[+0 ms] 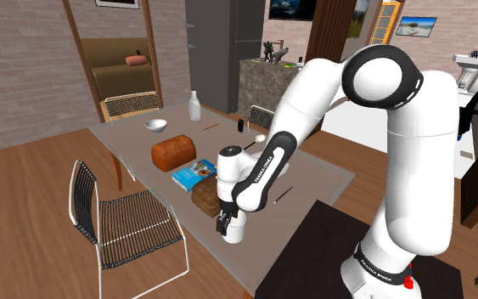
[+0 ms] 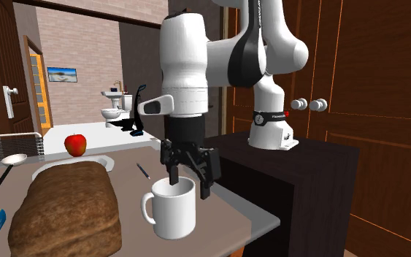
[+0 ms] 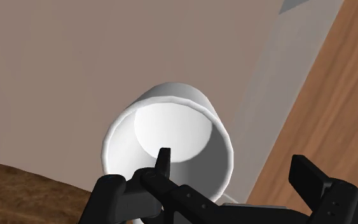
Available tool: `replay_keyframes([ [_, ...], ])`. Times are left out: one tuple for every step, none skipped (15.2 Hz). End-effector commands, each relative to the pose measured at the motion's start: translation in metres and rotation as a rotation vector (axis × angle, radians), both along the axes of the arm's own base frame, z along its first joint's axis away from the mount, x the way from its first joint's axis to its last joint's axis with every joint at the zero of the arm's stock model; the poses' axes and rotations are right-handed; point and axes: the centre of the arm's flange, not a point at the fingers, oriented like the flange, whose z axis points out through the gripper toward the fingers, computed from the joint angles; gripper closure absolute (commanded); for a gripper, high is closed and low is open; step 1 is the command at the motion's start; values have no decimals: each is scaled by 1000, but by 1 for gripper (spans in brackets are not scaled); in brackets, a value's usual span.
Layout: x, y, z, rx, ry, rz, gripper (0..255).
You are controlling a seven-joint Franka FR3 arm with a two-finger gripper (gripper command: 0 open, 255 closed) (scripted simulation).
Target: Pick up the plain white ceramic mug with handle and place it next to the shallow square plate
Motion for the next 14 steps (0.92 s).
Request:
replay_keyframes([
  [0, 0, -11, 0, 0, 0, 0],
  [-1, 0, -16, 0, 0, 0, 0],
  [-1, 0, -22, 0, 0, 0, 0],
  [-1, 0, -30, 0, 0, 0, 0],
  [-1, 0, -30, 0, 0, 0, 0],
  [-1, 0, -30, 0, 0, 0, 0],
  [-1, 0, -30, 0, 0, 0, 0],
  [-1, 0, -30, 0, 0, 0, 0],
  [-1, 0, -30, 0, 0, 0, 0],
  [-1, 0, -30, 0, 0, 0, 0],
  [-1, 0, -30, 0, 0, 0, 0],
  [-1, 0, -30, 0, 0, 0, 0],
  [-1, 0, -30, 0, 0, 0, 255],
  [-1, 0, -30, 0, 0, 0, 255],
])
